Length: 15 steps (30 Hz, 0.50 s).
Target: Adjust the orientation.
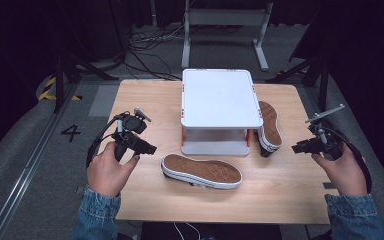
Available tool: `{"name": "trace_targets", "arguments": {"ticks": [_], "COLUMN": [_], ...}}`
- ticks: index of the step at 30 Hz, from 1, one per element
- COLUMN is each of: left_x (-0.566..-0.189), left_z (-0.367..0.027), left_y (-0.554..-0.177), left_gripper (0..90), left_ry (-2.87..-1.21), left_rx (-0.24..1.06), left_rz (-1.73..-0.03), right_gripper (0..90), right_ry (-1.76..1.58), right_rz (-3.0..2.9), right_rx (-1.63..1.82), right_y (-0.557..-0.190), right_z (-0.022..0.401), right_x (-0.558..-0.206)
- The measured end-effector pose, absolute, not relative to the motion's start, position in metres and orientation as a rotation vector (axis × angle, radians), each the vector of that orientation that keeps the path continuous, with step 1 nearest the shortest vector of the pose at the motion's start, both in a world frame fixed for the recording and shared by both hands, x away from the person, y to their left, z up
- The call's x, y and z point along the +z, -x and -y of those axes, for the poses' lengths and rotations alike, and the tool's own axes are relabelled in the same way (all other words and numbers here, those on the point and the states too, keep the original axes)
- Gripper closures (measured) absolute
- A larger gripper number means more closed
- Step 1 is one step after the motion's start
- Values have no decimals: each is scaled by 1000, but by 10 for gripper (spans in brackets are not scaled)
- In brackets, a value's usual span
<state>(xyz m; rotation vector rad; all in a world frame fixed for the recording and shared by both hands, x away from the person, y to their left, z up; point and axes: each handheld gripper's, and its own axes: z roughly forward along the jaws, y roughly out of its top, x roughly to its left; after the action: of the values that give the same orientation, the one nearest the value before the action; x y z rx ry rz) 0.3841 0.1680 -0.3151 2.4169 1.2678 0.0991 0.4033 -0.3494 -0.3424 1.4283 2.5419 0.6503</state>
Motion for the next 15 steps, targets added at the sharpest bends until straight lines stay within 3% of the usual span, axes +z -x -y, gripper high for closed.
{"name": "trace_targets", "arguments": {"ticks": [8, 15], "left_x": [-316, -325], "left_z": [-150, -117], "left_y": [-382, -376], "left_gripper": [546, 668], "left_ry": [-2416, -2508], "left_rx": [73, 137], "left_rz": [-1175, -1033], "right_gripper": [664, 668], "right_ry": [-1432, -1432], "right_rz": [-2535, -2534], "right_rx": [677, 674], "right_y": [-402, -400], "right_z": [352, 352], "right_x": [-342, -345]}}
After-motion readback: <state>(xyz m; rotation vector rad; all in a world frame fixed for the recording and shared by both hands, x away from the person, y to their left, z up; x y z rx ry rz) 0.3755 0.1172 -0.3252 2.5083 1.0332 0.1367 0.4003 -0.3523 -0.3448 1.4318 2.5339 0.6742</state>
